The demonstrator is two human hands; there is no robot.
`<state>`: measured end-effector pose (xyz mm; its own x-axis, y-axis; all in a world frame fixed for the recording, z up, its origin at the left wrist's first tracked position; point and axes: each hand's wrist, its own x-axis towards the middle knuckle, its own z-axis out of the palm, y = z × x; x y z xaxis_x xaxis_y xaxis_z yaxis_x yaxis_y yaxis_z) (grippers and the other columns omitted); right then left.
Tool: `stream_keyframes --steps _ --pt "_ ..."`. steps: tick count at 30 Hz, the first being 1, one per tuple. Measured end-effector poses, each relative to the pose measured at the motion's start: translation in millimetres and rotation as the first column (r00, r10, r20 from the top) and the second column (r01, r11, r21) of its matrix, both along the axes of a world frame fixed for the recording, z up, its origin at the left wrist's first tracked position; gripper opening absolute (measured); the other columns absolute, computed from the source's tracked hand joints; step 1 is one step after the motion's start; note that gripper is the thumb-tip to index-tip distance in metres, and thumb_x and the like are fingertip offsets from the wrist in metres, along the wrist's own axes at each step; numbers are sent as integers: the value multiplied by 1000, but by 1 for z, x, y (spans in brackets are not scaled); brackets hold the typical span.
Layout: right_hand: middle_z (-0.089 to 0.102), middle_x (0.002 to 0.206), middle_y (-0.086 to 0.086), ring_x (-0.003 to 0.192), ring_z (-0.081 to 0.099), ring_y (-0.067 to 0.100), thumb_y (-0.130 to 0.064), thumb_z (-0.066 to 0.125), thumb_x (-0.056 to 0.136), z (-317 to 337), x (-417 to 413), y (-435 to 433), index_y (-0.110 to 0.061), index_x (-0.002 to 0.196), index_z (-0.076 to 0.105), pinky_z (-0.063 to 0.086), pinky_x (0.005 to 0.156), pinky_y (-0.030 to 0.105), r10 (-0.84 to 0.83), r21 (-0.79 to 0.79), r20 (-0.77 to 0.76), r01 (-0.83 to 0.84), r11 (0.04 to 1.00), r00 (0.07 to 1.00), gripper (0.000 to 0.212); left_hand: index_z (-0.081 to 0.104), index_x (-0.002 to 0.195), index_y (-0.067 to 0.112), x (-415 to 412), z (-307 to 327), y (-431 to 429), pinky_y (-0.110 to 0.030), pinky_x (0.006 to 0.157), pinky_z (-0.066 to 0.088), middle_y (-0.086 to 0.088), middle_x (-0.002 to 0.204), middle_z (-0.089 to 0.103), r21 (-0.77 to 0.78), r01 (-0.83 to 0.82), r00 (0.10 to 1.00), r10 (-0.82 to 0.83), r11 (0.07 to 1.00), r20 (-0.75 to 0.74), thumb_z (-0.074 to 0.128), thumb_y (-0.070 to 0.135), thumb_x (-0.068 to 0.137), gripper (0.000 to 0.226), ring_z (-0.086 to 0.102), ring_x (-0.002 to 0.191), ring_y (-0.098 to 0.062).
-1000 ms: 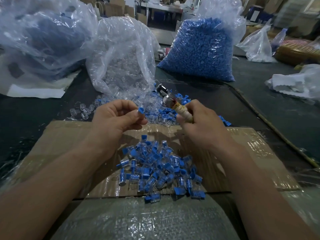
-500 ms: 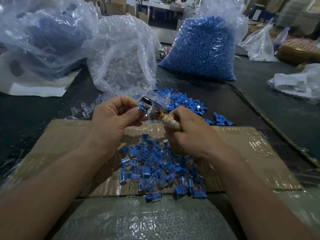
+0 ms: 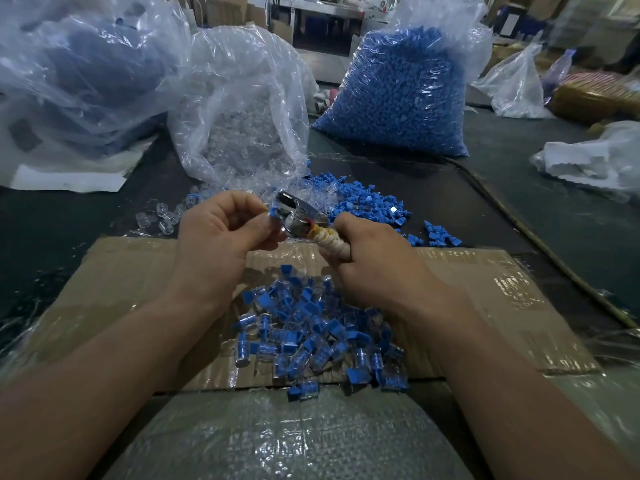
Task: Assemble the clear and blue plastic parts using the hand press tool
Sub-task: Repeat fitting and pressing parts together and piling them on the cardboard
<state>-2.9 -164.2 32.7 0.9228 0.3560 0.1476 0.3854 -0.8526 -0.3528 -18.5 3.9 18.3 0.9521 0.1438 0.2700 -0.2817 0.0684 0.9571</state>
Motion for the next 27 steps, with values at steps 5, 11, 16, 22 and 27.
stream_keyframes --steps 5,11,16,22,27 --pt "38 70 -13 66 39 8 -27 54 88 -3 1 2 -27 84 37 26 52 24 5 -2 25 -5 1000 1000 17 59 75 13 1 -1 2 -15 57 51 5 63 67 44 -27 1000 26 999 10 60 2 79 12 64 58 -7" --pt "44 83 -7 74 41 11 -23 55 85 -3 2 -2 -25 89 41 28 62 28 23 30 43 -24 999 999 15 59 76 12 0 1 0 -14 55 50 5 62 68 47 -21 1000 21 999 -5 59 -1 79 13 64 57 -7" --pt "49 86 -5 77 43 12 -9 57 81 1 10 -16 -20 93 50 30 58 20 -12 40 14 11 999 1000 17 62 76 15 -1 3 3 -19 57 54 0 65 69 2 -49 999 49 999 -17 60 0 80 15 67 62 -12" --pt "56 93 -4 84 50 15 -17 65 80 5 13 -32 -24 100 55 43 70 31 -77 -43 -91 73 996 993 23 68 75 17 -7 8 1 -11 44 43 3 58 66 107 164 985 -158 981 -68 65 16 65 11 56 47 -2" --pt "57 92 -7 85 52 13 -22 71 76 8 14 -33 -25 105 58 46 75 33 -80 -52 -174 72 996 981 31 72 67 21 -11 8 -3 -14 52 49 -3 67 70 219 308 949 -282 926 -141 70 23 54 13 61 56 -8"
